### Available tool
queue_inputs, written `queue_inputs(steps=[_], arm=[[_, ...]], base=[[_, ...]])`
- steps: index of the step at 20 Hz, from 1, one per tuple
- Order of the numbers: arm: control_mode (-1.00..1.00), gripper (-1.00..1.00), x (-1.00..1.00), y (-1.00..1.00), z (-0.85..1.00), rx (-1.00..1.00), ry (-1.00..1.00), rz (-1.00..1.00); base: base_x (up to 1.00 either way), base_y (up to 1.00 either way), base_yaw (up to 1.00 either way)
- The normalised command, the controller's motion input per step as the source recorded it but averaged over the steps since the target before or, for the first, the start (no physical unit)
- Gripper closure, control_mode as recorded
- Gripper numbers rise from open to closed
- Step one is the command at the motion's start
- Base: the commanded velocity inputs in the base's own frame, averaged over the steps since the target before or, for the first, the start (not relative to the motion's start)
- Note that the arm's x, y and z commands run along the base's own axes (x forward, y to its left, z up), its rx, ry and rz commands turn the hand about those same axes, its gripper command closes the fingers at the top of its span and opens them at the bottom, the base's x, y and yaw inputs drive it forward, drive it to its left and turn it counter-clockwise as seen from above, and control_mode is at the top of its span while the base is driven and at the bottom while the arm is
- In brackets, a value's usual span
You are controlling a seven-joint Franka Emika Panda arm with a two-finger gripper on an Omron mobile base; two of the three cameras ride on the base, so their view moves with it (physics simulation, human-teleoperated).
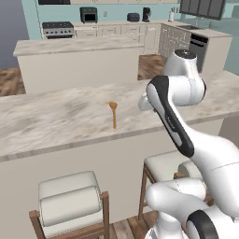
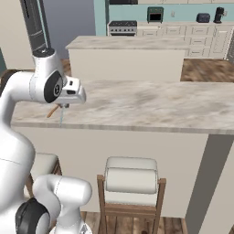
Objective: Pick up the metallic utensils from the counter and place them in the open drawer. Make sure not to pick up any wooden utensils.
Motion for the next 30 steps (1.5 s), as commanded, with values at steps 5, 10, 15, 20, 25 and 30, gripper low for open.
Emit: queue_inputs(steps=[5,10,15,20,25,30], arm=[[-1.00,1.00,0.03,0.00,0.01,-0.09,0.04,0.00],[-1.00,1.00,-0.05,0.00,-0.25,-0.02,0.04,0.00],[-1.00,1.00,-0.26,-0.07,-0.32,0.00,0.04,0.00],[-1.00,1.00,0.00,-0.02,0.00,0.00,0.00,-0.01],[-1.00,1.00,0.00,0.00,0.00,0.00,0.00,0.00],[1.00,1.00,0.00,0.00,0.00,0.00,0.00,0.00]], base=[[0.00,0.00,0.00],[0.00,0.00,0.00],[0.00,0.00,0.00],[0.00,0.00,0.00],[0.00,0.00,0.00],[-0.52,-0.22,-0.09]])
